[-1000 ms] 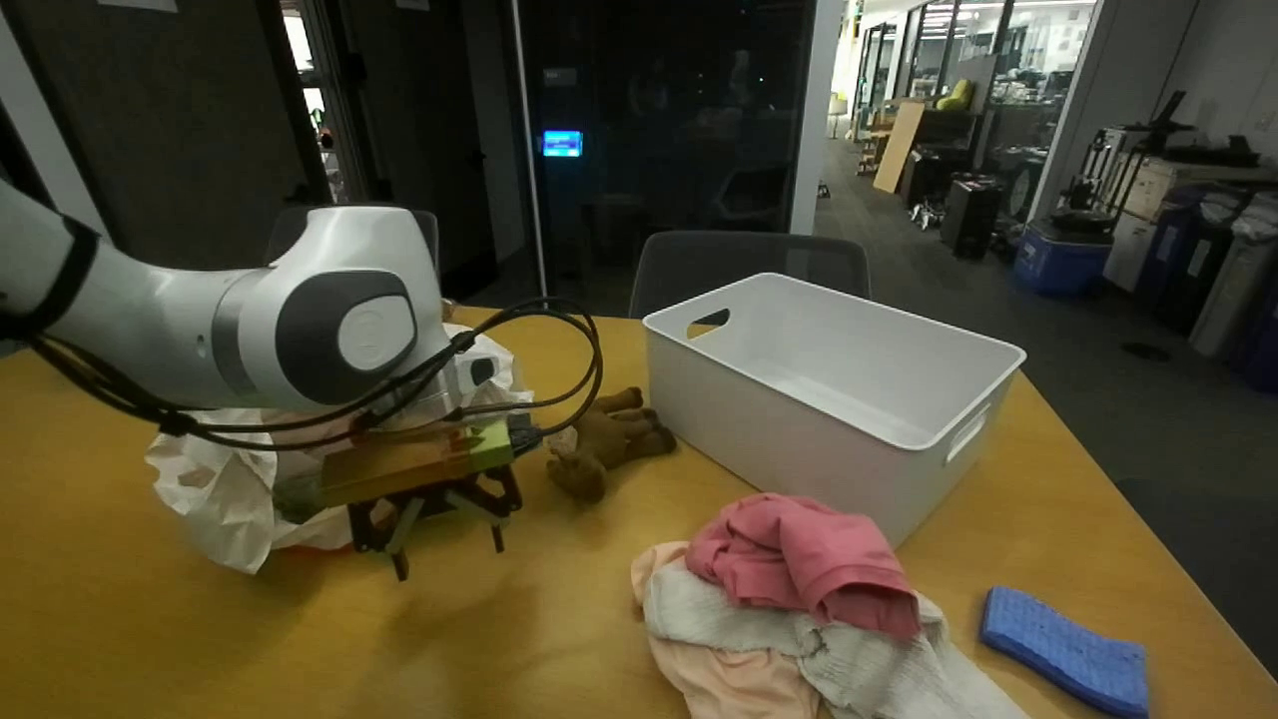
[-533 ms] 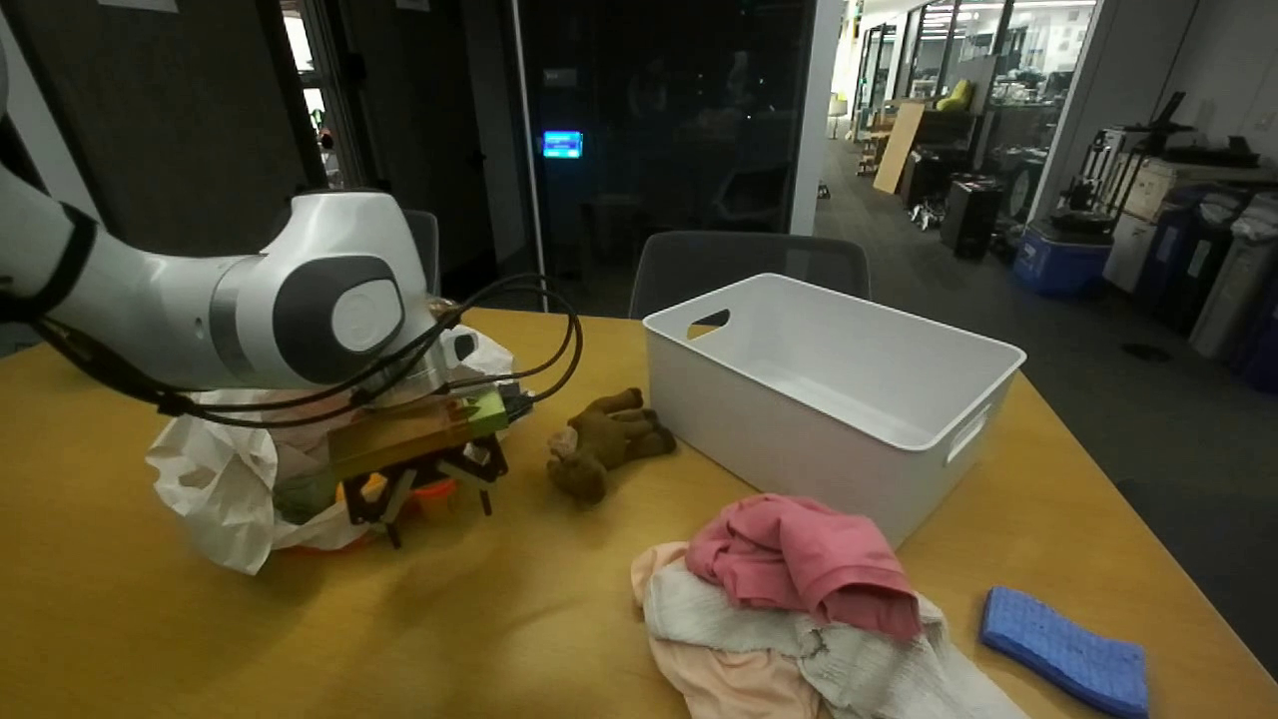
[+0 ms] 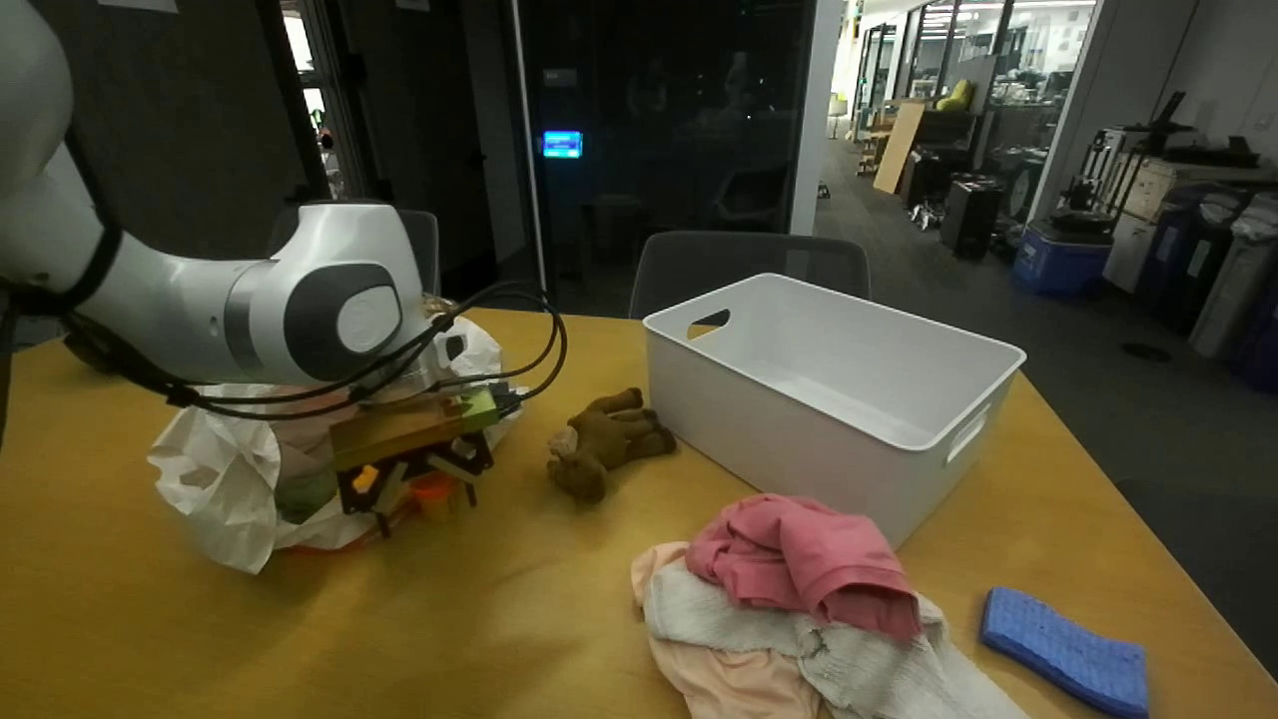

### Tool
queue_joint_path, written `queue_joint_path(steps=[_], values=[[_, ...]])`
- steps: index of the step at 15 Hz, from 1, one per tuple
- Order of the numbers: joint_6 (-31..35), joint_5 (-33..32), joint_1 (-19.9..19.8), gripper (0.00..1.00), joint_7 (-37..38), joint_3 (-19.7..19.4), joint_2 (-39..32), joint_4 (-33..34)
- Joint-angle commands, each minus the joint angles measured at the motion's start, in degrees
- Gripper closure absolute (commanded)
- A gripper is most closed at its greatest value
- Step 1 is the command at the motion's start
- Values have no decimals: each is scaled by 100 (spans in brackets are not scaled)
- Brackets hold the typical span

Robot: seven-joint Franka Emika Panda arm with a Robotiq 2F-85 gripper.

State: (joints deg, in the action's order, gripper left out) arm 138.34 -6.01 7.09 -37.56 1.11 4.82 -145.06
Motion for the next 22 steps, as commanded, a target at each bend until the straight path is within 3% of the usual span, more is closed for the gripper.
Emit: queue_joint_path(steps=[1,2,3,4,6,11,14,17,19,22], values=[[233,199,-17,0,-267,102,-188,177],[320,190,-32,0,-307,116,-205,177],[382,143,-48,25,-299,125,-207,167],[415,50,-63,26,-248,133,-184,138],[519,-282,-104,42,89,149,-120,74],[207,-2328,-306,79,2395,212,201,-60],[-290,-3119,-330,79,3586,325,315,-87],[-1240,-3280,-248,79,4357,493,550,-123],[-1876,-3072,-163,79,4311,608,801,-185],[-1820,-2985,2,77,4089,716,1535,-585]])
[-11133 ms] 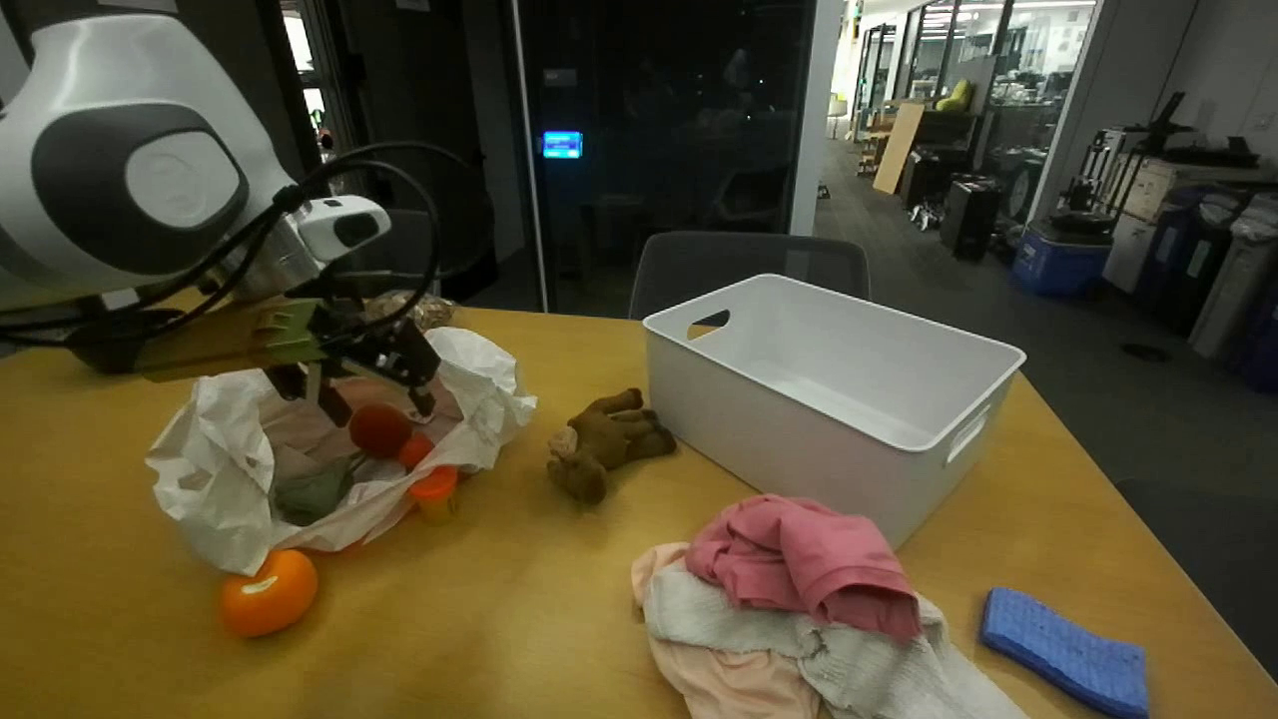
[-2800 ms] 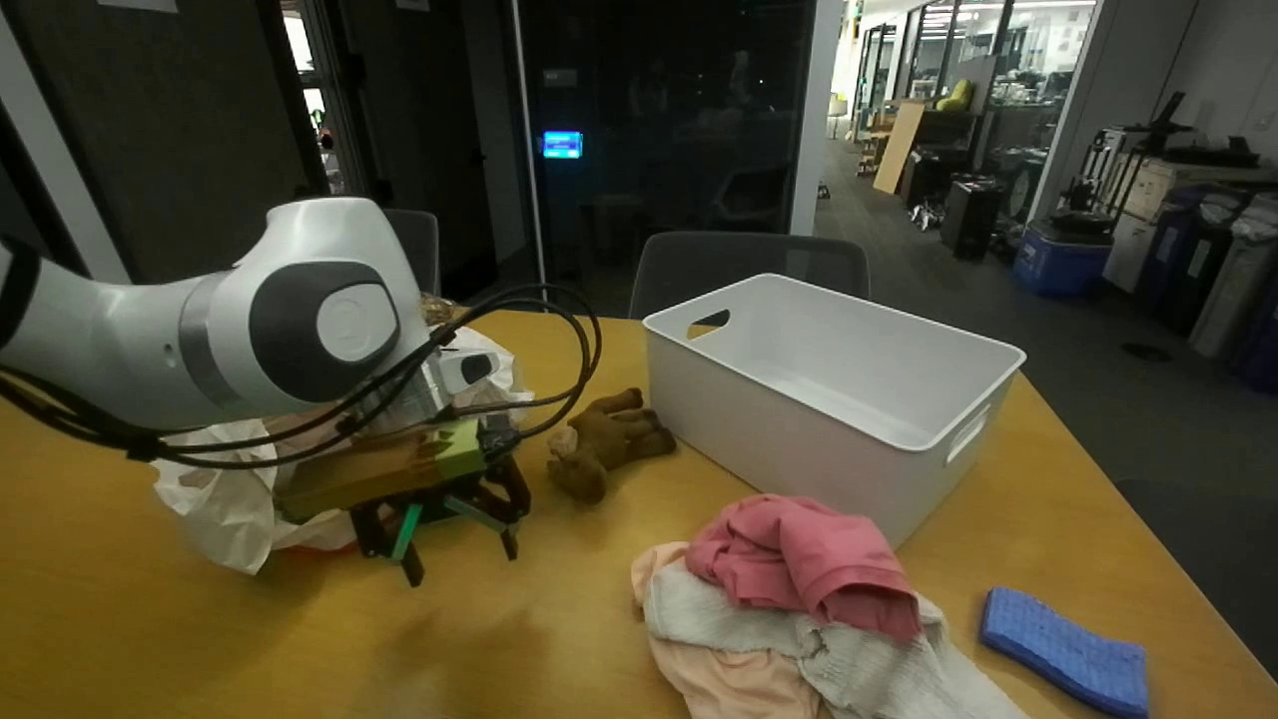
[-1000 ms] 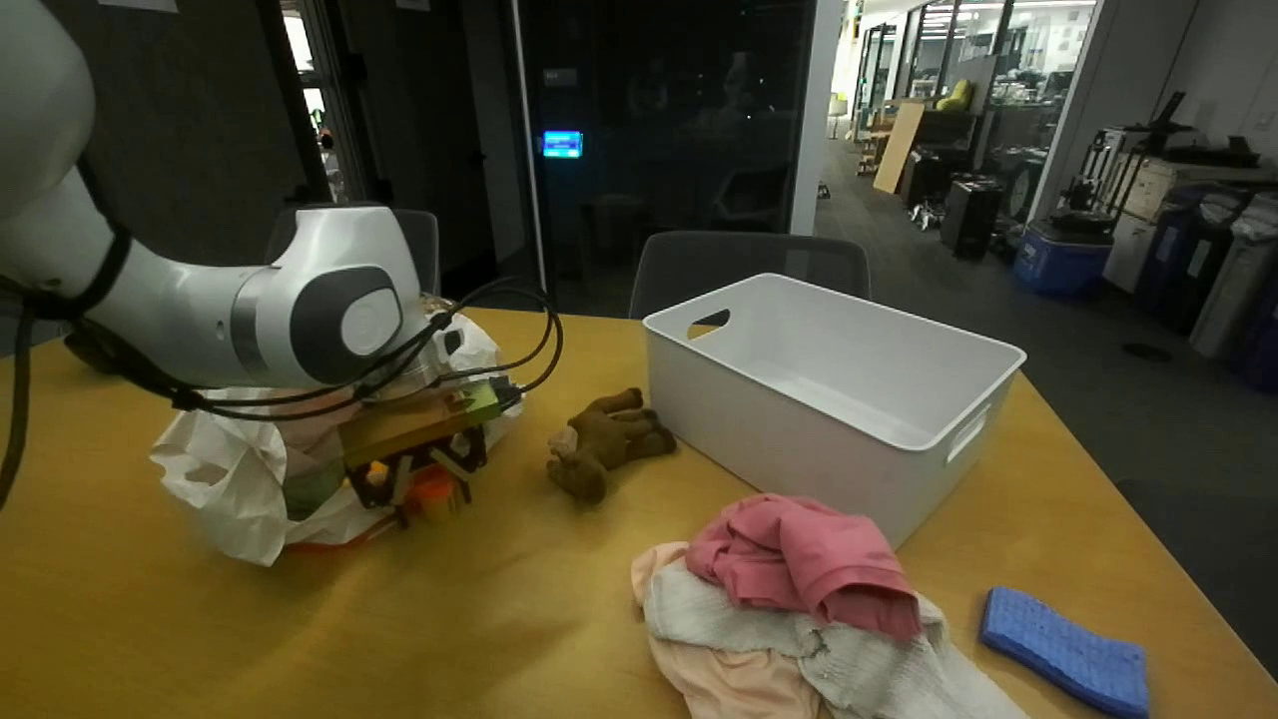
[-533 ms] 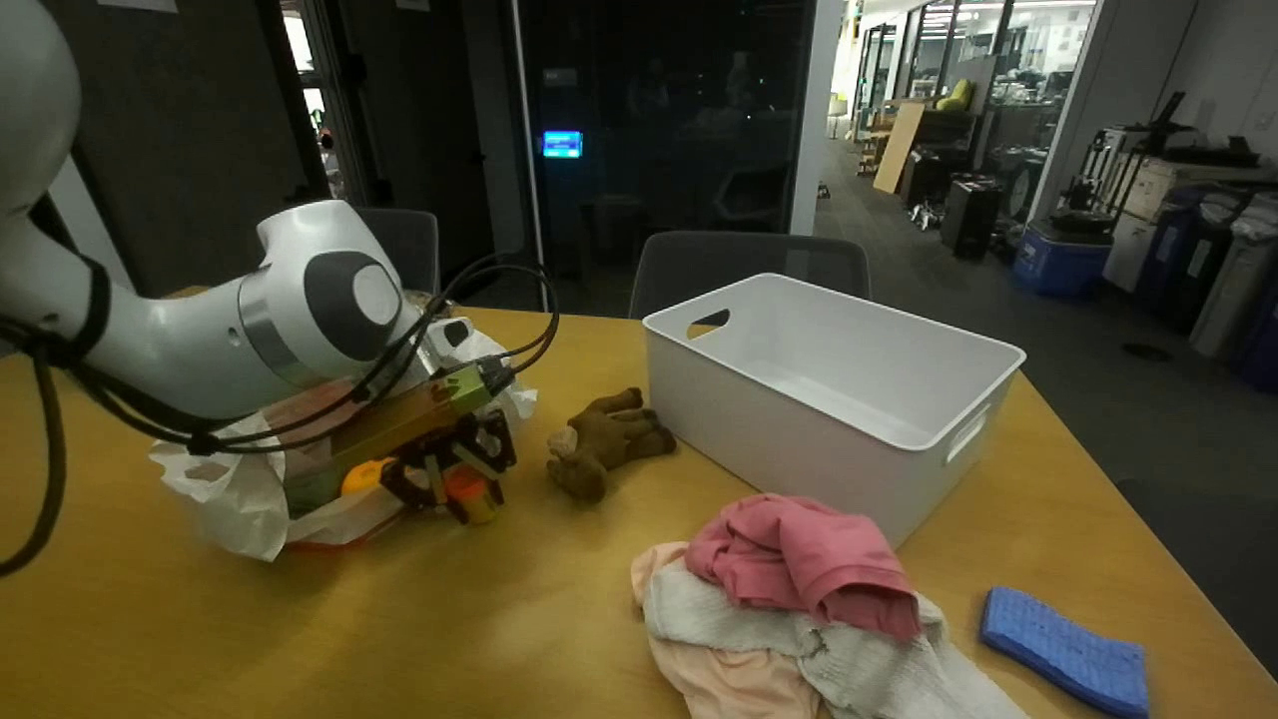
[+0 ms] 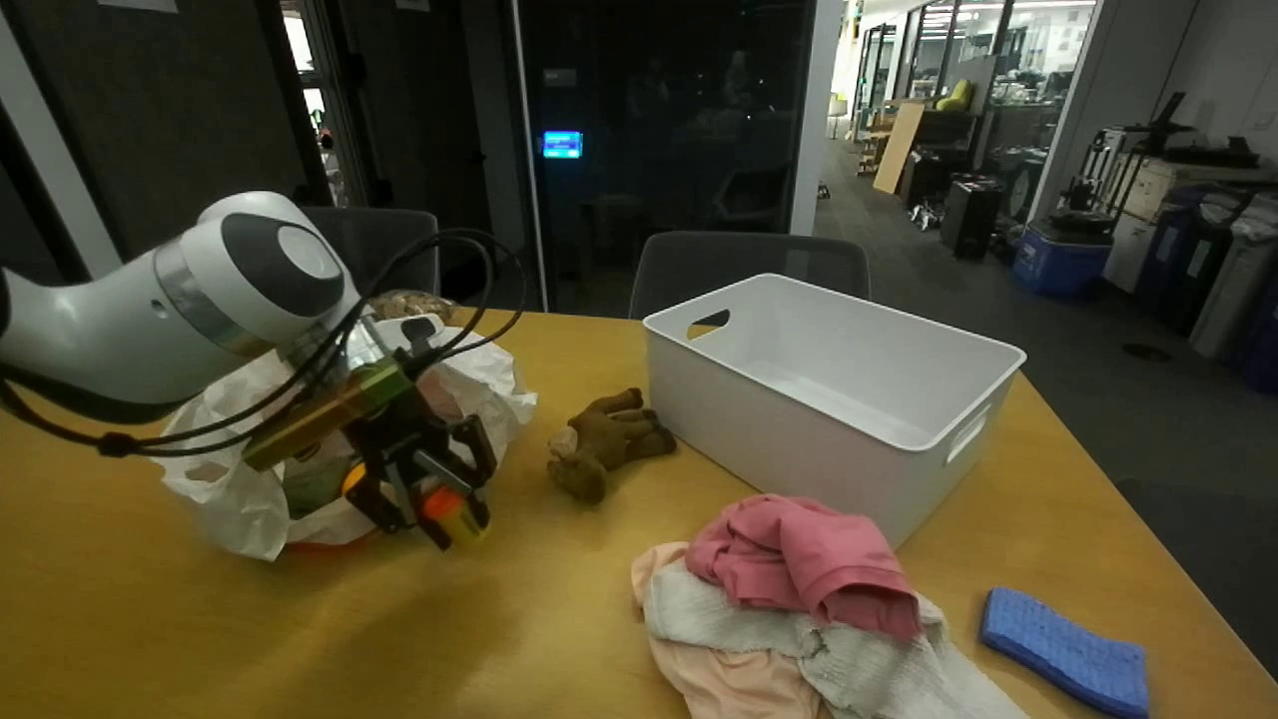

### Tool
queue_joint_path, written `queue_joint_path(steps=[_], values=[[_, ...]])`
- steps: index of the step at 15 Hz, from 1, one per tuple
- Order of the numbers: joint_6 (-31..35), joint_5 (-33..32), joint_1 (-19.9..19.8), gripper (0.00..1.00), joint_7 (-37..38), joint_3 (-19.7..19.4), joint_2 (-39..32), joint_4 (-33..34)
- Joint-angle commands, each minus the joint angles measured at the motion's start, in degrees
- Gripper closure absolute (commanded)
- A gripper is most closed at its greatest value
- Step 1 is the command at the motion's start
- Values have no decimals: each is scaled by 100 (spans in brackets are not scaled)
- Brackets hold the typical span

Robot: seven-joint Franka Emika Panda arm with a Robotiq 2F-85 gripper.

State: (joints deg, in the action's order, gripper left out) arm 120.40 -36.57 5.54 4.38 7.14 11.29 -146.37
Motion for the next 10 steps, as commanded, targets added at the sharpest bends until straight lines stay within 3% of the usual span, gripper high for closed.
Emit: queue_joint_path(steps=[1,6,10], values=[[130,62,231,76,-70,162,1141,-575],[583,541,649,76,-221,296,1830,-673],[1049,933,788,76,-251,450,1687,-435]])
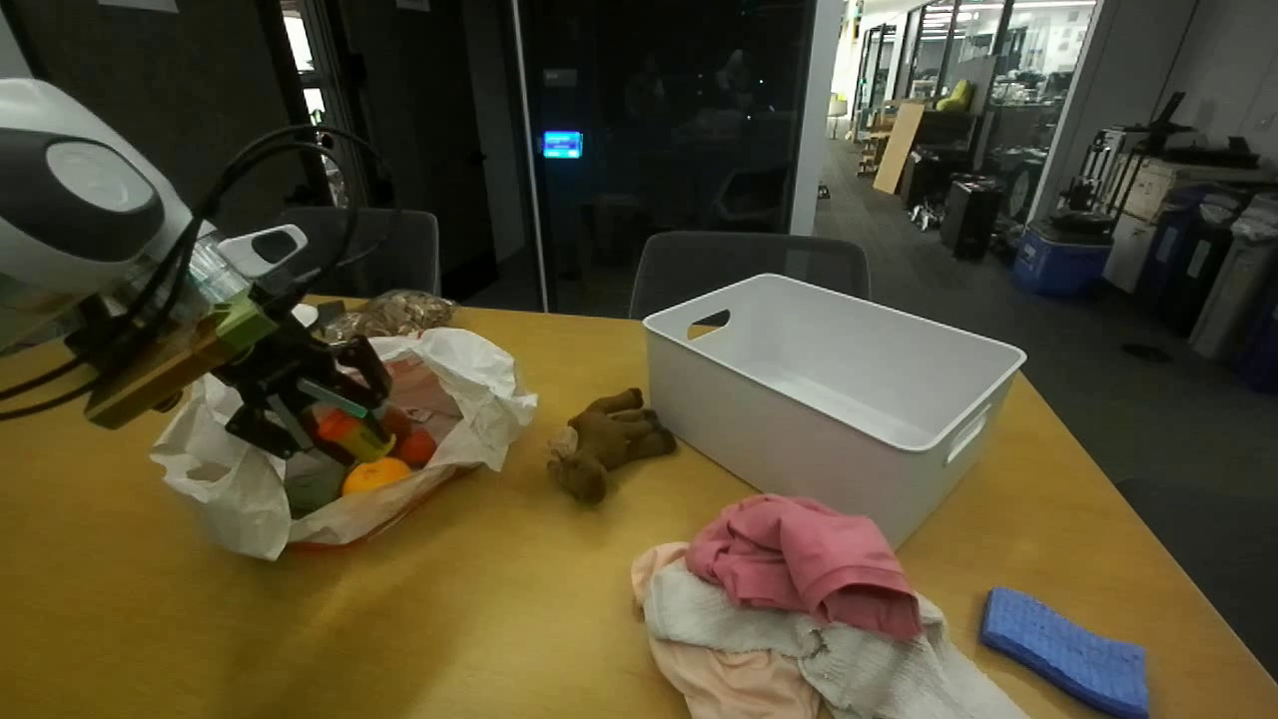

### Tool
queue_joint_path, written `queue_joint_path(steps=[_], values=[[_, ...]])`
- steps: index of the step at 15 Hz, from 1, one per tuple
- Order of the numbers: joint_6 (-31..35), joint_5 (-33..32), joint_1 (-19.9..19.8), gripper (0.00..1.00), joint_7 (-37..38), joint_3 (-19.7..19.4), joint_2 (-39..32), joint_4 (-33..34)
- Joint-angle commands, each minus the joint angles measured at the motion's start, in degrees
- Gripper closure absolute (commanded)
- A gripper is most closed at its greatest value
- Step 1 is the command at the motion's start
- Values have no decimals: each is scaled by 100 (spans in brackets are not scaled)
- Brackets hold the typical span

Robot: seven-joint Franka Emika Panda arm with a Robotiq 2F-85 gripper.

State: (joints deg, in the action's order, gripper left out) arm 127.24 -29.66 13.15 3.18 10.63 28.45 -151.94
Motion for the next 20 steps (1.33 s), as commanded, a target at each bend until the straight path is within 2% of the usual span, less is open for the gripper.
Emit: queue_joint_path(steps=[1,6,10,13,18,19,20], values=[[490,271,18,75,-103,150,-131,188],[1071,151,-142,75,167,476,-964,727],[1206,29,-224,75,287,673,-1863,1445],[1214,-124,-242,75,305,630,-2590,1927],[1066,-39,-198,76,211,278,-3414,2454],[1077,26,-189,67,160,209,-3451,2480],[1063,108,-183,30,88,159,-3444,2491]])
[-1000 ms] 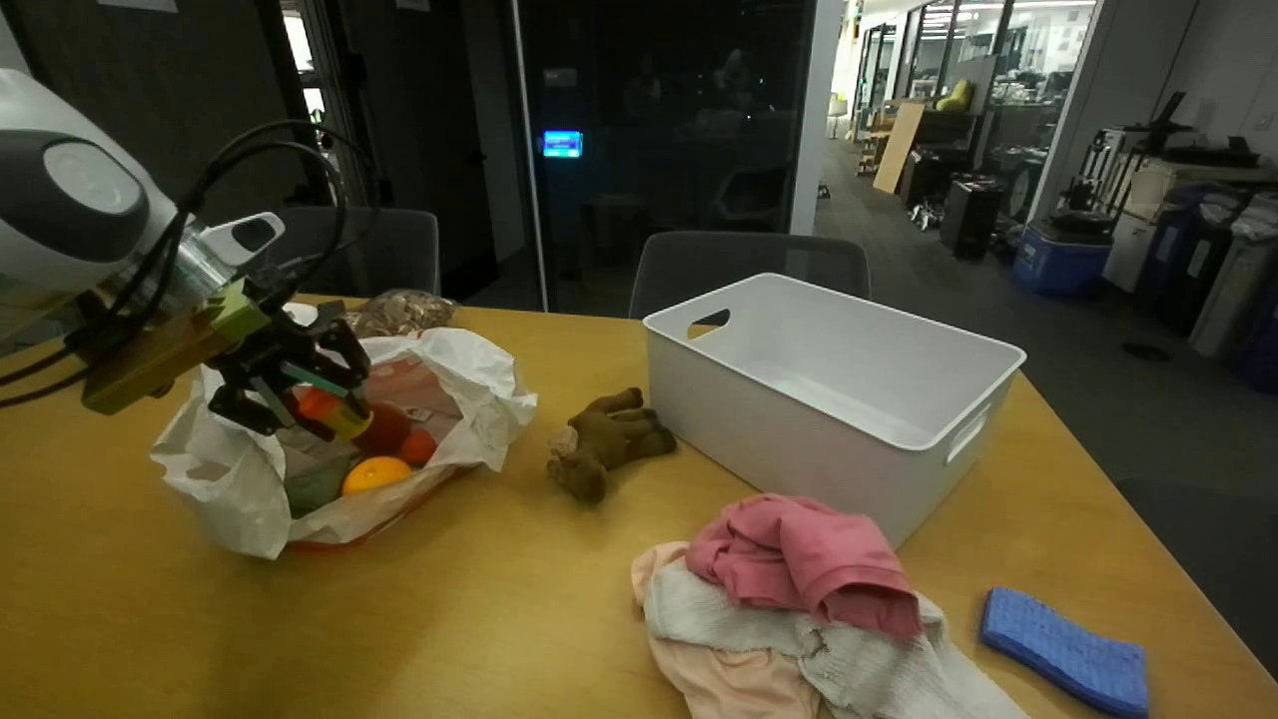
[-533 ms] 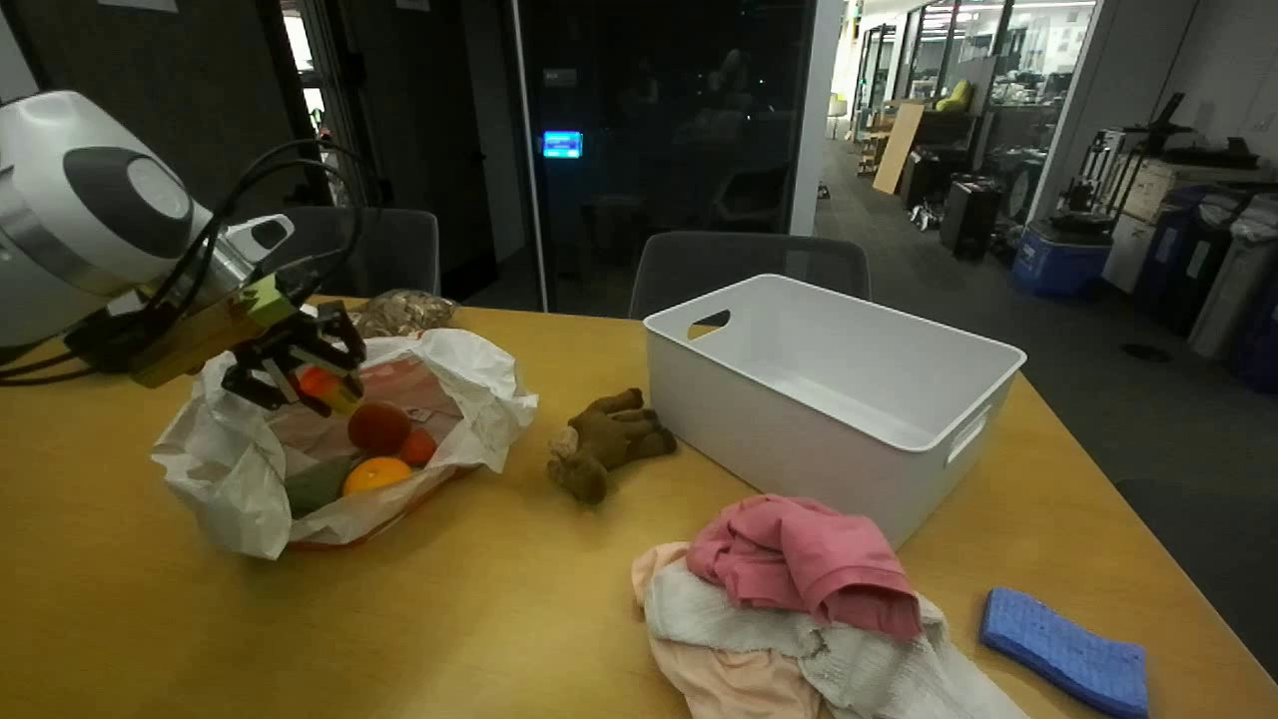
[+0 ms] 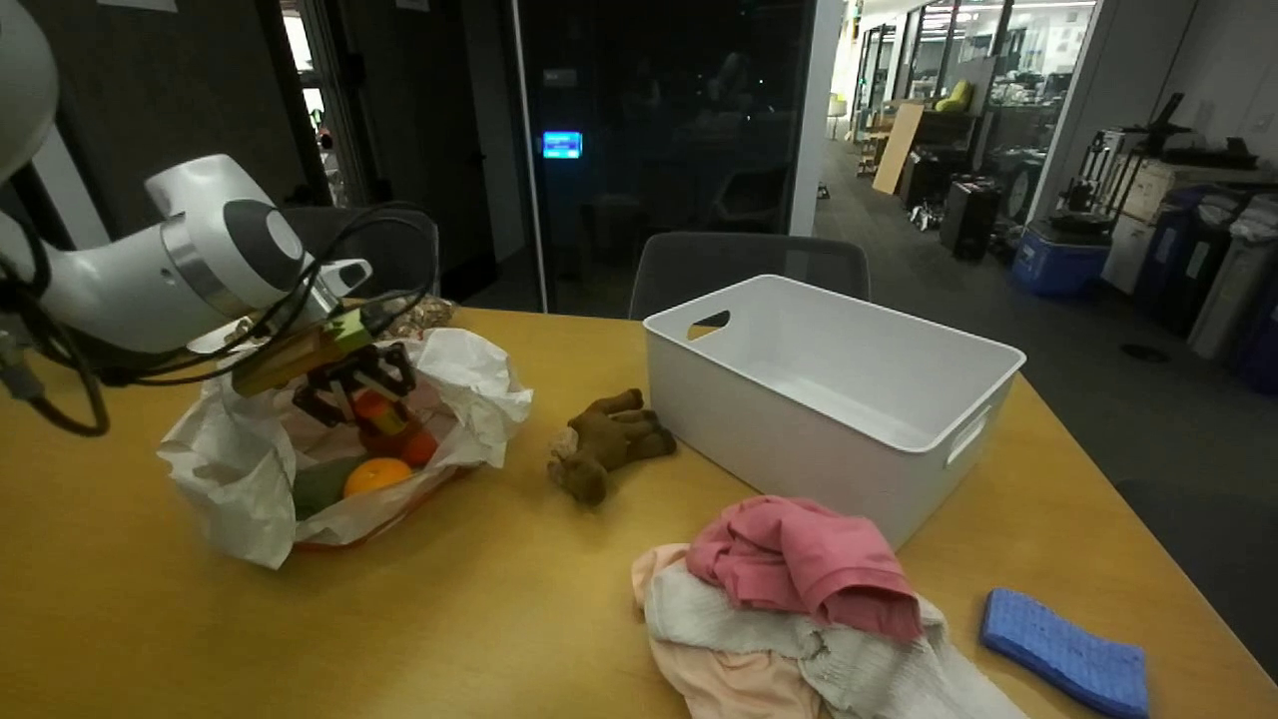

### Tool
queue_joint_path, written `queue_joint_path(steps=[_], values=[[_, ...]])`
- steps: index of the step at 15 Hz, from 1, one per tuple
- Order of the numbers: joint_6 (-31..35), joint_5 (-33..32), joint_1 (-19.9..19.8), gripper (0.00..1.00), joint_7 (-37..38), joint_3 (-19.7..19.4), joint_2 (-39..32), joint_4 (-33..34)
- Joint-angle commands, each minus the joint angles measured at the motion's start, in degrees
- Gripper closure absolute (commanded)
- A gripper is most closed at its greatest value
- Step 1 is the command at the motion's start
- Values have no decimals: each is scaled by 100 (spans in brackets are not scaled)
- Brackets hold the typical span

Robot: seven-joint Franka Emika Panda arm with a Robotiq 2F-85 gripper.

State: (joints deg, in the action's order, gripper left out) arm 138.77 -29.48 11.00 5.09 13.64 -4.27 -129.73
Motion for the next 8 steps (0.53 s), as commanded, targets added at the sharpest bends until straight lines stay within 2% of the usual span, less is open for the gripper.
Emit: queue_joint_path(steps=[1,2,5,8], values=[[-88,164,35,29,-167,-179,-149,262],[-159,215,45,23,-190,-200,-104,253],[-1139,206,140,1,218,-198,246,171],[-2096,402,113,0,301,-178,625,107]])
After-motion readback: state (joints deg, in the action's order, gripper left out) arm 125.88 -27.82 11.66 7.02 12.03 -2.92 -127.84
